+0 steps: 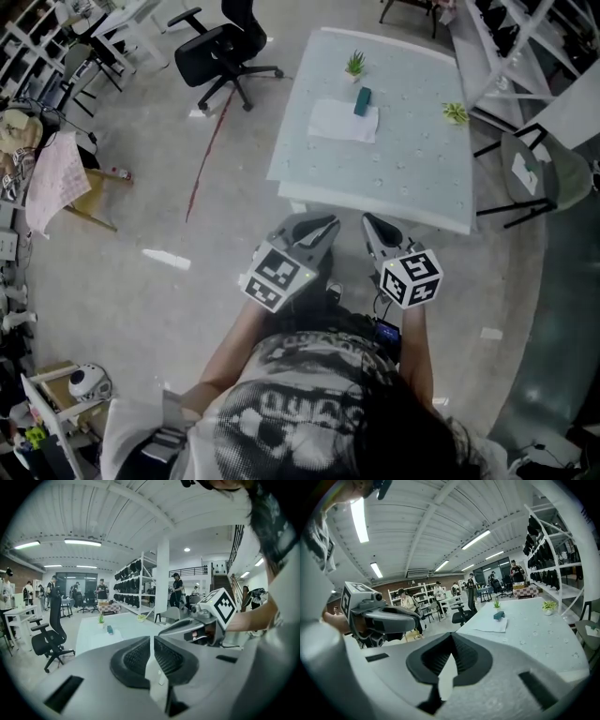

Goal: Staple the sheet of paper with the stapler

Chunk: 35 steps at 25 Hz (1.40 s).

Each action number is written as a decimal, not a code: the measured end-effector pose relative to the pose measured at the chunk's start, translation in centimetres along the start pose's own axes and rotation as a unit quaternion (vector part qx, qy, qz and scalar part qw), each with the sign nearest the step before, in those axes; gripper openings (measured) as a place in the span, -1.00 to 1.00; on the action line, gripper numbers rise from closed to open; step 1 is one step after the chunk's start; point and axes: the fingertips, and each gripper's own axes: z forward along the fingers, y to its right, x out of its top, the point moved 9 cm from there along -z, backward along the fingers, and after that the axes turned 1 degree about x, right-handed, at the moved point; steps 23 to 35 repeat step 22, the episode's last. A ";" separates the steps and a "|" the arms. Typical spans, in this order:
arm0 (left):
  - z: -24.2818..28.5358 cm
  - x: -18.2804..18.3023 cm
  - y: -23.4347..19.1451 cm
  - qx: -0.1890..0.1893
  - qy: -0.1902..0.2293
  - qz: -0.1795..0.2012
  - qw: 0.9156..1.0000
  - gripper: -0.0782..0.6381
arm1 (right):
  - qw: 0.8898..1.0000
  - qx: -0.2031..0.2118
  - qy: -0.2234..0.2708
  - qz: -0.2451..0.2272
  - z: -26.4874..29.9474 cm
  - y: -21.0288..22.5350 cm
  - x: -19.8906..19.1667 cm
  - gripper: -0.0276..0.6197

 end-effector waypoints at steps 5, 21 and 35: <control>-0.6 -0.5 1.1 0.006 0.003 0.002 1.000 -0.72 | 1.000 0.004 0.007 -0.008 -0.9 -0.5 -0.4 -0.92; -0.4 -0.6 2.5 0.006 -0.001 0.014 1.000 -0.72 | 0.999 0.007 -0.003 -0.036 -2.4 2.1 -0.2 -0.92; -0.3 -0.6 2.3 0.007 -0.001 0.016 1.000 -0.72 | 0.999 0.008 -0.005 -0.043 -2.3 2.5 0.0 -0.92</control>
